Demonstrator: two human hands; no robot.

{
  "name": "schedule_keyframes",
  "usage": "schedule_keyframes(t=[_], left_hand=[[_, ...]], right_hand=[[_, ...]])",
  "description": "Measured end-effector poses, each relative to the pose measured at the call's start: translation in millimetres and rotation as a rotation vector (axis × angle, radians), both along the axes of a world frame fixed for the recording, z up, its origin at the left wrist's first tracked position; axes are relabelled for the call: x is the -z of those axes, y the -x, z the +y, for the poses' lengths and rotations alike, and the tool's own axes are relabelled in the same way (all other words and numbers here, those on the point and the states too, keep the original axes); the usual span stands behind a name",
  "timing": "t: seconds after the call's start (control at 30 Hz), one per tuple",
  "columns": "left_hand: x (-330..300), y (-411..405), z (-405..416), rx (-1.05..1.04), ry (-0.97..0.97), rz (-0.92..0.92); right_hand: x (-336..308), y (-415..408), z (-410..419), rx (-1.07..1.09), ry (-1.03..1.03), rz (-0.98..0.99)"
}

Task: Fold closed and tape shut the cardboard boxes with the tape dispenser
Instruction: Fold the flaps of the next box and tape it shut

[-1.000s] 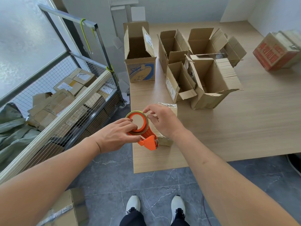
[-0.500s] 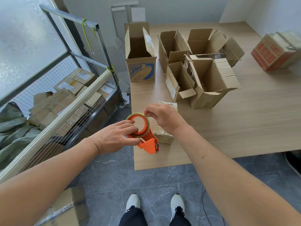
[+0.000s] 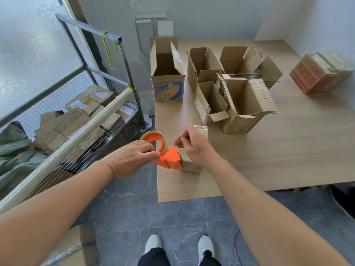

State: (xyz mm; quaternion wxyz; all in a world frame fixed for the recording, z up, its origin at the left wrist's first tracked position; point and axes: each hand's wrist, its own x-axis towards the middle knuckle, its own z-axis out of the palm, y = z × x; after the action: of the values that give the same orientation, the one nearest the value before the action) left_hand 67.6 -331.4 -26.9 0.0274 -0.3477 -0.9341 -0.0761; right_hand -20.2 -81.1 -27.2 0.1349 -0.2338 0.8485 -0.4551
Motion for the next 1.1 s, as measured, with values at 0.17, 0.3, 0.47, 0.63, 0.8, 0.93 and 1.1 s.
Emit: schedule_keyframes(t=[0.17, 0.3, 0.47, 0.63, 0.8, 0.93, 1.1], left_hand=[[1.7, -2.8, -1.2, -0.021, -0.009, -0.008], [0.5, -5.0, -1.3, -0.030, -0.008, -0.030], [-2.0, -5.5, -2.5, -0.008, 0.025, -0.023], [-5.3, -7.0, -0.1, -0.011, 0.048, -0.029], [-6.4, -6.6, 2.2, -0.003, 0.029, -0.025], [-4.6, -6.7, 4.3, 0.032, 0.039, -0.047], [0.1, -6.2, -3.1, -0.044, 0.011, -0.111]], right_hand=[[-4.6, 1.4, 0.2, 0.021, 0.089, -0.081], [-4.1, 0.1, 4.4, -0.018, 0.101, -0.101], [0.3, 0.9, 4.4, -0.014, 0.026, 0.132], [0.4, 4.3, 4.3, 0.037, -0.025, 0.245], [2.2, 3.8, 14.0, -0.018, -0.139, 0.184], [0.0, 3.8, 18.5, -0.127, -0.255, 0.187], [-0.4, 1.7, 27.9, -0.094, -0.268, 0.068]])
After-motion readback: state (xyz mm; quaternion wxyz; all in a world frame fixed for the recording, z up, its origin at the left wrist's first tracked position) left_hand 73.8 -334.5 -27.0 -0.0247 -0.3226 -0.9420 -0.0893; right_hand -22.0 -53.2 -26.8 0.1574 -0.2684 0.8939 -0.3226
